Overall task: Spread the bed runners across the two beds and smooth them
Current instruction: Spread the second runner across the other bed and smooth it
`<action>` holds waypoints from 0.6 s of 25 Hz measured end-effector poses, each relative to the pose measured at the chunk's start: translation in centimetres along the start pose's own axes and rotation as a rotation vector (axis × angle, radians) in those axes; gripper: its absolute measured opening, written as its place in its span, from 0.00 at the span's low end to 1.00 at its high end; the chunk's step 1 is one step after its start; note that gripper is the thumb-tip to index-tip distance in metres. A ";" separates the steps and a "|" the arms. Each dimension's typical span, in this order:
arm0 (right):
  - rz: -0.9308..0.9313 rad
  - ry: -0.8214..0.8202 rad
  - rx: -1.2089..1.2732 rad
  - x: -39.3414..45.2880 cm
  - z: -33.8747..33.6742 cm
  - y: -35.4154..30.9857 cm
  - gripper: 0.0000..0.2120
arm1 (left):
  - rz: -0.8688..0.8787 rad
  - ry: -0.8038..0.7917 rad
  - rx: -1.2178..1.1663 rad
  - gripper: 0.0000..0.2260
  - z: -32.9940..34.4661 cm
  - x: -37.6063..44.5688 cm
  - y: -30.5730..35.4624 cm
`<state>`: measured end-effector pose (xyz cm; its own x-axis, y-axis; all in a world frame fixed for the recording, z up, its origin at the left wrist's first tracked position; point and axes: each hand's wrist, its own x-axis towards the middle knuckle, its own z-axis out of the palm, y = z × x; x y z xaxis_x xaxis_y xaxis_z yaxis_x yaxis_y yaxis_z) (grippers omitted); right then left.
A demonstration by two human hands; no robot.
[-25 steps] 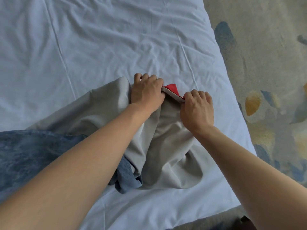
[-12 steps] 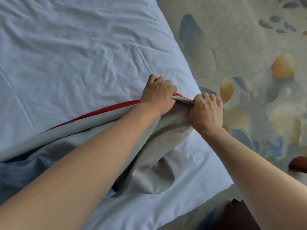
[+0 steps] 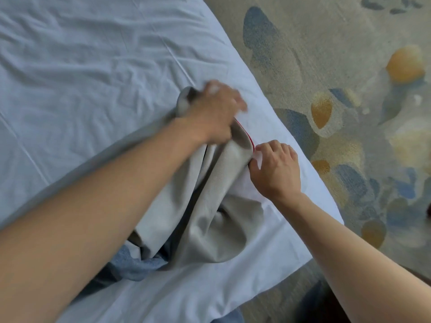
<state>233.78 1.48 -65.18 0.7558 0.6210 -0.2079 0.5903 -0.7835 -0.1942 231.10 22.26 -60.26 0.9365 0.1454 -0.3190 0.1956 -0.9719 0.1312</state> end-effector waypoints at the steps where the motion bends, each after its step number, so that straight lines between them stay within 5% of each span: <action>1: 0.009 -0.005 0.001 -0.3 -0.1 0.3 0.12 | 0.173 -0.064 0.057 0.21 0.4 -0.1 2.9; 7: 0.035 -0.032 -0.023 -2.6 -0.9 2.0 0.13 | 0.462 -0.209 0.445 0.13 3.5 -1.8 7.1; 15: -0.031 -0.085 -0.002 -6.2 -0.3 -1.9 0.18 | 0.239 -0.258 0.521 0.08 0.3 -3.7 0.8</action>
<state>228.06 -0.88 -63.27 0.7106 0.6444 -0.2825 0.6134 -0.7641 -0.1999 227.73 20.92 -59.23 0.8236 -0.0736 -0.5624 -0.2393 -0.9441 -0.2268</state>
